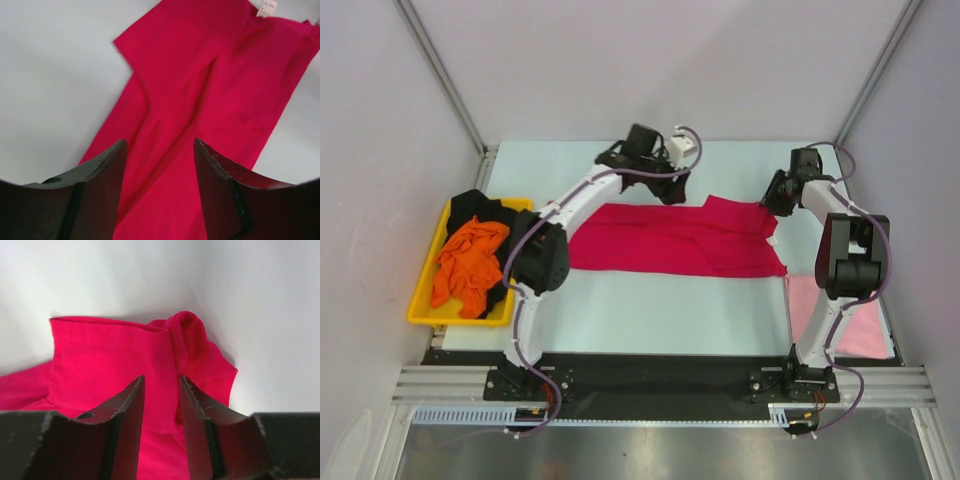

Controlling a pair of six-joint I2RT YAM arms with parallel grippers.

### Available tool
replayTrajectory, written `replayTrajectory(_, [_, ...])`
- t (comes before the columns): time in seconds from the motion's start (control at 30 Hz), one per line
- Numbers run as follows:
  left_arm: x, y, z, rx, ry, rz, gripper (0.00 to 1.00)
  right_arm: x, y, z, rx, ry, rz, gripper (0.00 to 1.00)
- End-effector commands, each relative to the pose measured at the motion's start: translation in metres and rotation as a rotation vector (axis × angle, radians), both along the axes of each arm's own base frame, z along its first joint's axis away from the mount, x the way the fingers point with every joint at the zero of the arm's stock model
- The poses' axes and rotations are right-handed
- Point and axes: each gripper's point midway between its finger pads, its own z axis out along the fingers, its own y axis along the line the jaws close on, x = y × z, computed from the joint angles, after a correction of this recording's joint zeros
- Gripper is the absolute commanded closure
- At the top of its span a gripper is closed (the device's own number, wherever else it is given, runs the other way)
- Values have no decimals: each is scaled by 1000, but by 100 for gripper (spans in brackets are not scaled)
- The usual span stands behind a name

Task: Fold and stack the t-shirts
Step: Fold the tshirt

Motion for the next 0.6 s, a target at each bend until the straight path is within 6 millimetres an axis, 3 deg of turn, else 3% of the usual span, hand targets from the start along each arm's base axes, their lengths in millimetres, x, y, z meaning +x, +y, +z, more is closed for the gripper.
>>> replayTrajectory(0.0, [9,-38,-16,-90,123,63,39,10,9,4,25,-18,22,61])
replayTrajectory(0.03, [16,-48,-8,-102,106,83,39,9,9,2,22,-11,23,62])
replayTrajectory(0.07, [14,-57,-29,-79,138,79,40,7,10,-2,23,-4,26,62])
replayTrajectory(0.13, [9,-77,-30,-96,135,67,40,6,10,-4,22,-7,30,65])
replayTrajectory(0.43, [33,-90,-68,-117,143,183,38,-1,16,-20,46,13,42,73])
replayTrajectory(0.57, [27,-93,-96,-91,195,184,40,-1,15,-20,45,10,42,83])
